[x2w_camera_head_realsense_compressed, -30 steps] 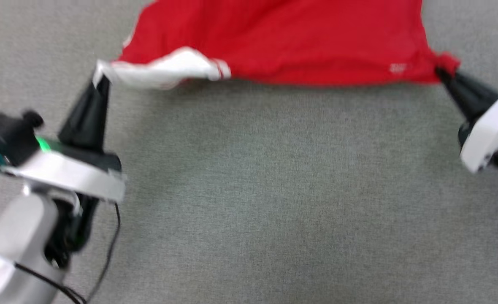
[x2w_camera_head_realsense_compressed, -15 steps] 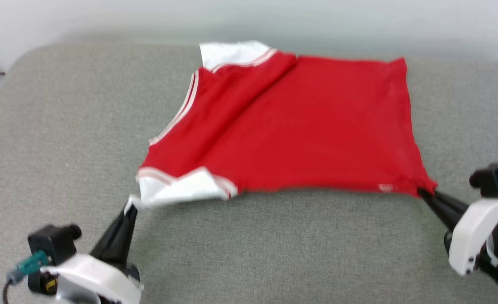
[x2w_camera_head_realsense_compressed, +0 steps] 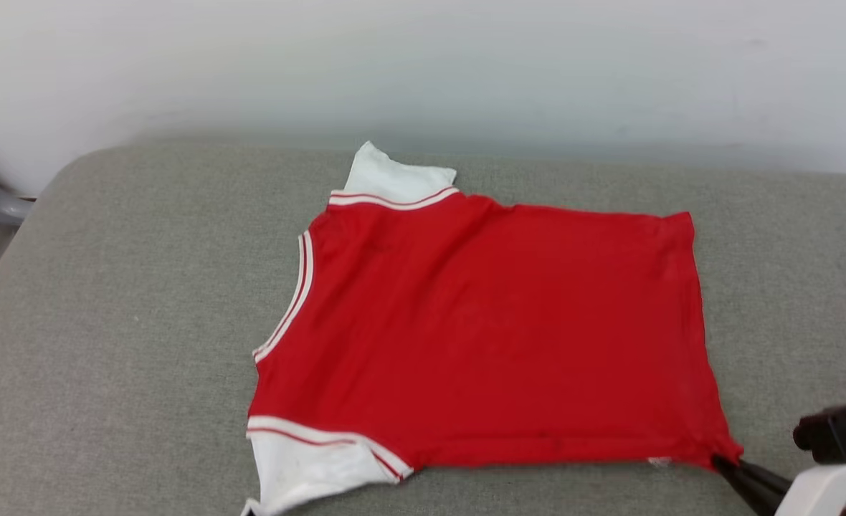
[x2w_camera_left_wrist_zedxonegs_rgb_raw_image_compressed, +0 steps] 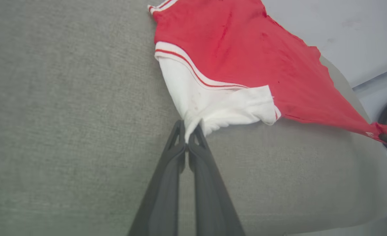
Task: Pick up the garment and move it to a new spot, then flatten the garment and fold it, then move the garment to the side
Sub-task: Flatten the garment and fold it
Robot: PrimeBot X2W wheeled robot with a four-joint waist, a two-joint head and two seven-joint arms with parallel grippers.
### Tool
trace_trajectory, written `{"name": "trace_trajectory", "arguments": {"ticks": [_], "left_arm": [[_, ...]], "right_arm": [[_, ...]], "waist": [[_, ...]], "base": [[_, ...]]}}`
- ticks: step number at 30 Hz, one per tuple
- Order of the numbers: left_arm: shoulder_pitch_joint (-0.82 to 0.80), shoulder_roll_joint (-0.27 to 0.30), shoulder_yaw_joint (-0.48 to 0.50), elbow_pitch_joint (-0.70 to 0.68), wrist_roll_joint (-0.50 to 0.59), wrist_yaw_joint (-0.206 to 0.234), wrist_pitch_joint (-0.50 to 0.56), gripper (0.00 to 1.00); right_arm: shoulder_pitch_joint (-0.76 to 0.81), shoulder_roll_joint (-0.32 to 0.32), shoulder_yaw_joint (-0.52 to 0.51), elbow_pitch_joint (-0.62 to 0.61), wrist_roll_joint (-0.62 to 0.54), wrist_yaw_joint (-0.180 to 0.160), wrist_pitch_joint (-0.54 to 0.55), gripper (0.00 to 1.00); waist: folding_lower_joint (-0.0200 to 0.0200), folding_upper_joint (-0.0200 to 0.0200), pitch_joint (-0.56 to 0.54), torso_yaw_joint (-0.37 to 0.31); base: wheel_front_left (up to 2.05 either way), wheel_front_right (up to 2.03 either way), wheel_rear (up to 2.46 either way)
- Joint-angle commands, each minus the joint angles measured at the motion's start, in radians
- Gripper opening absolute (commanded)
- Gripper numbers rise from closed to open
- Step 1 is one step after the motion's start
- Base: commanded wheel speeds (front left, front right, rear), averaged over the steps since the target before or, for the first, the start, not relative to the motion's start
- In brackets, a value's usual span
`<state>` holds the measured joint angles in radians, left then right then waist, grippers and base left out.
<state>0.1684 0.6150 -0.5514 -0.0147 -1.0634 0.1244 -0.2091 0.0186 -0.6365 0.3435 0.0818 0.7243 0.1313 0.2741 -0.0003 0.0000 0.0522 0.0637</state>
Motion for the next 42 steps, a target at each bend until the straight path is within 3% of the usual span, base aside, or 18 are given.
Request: {"name": "trace_trajectory", "arguments": {"ticks": [1, 10, 17, 28, 42], "left_arm": [[0.018, -0.006, -0.002, 0.001, -0.014, -0.006, 0.001, 0.0], [0.13, -0.002, -0.036, -0.005, -0.09, -0.042, 0.045, 0.0], [0.165, 0.03, -0.026, -0.037, -0.091, -0.03, 0.041, 0.0], [-0.005, 0.057, -0.026, -0.026, 0.015, -0.017, 0.061, 0.0], [-0.347, 0.094, 0.0, 0.064, 0.096, -0.102, 0.147, 0.0]], "right_arm": [[0.027, 0.003, -0.007, -0.008, 0.012, -0.001, 0.005, 0.0], [0.2, 0.008, -0.083, -0.074, 0.026, -0.001, 0.036, 0.0], [0.294, 0.016, -0.128, -0.134, 0.022, -0.001, 0.075, 0.0], [0.222, 0.065, -0.156, -0.158, 0.003, -0.001, 0.08, 0.0], [0.074, 0.085, -0.145, -0.157, 0.03, -0.001, 0.082, 0.0]], "waist": [[0.0003, 0.0, -0.01, -0.004], [0.0003, 0.0, -0.045, -0.009], [0.0003, 0.0, -0.06, -0.004], [0.0003, 0.0, -0.057, -0.014], [0.0003, 0.0, 0.042, -0.064]], "base": [[0.0, 0.0, 0.0], [0.0, 0.0, 0.0], [0.0, 0.0, 0.0], [0.0, 0.0, 0.0], [0.0, 0.0, 0.0]]}}
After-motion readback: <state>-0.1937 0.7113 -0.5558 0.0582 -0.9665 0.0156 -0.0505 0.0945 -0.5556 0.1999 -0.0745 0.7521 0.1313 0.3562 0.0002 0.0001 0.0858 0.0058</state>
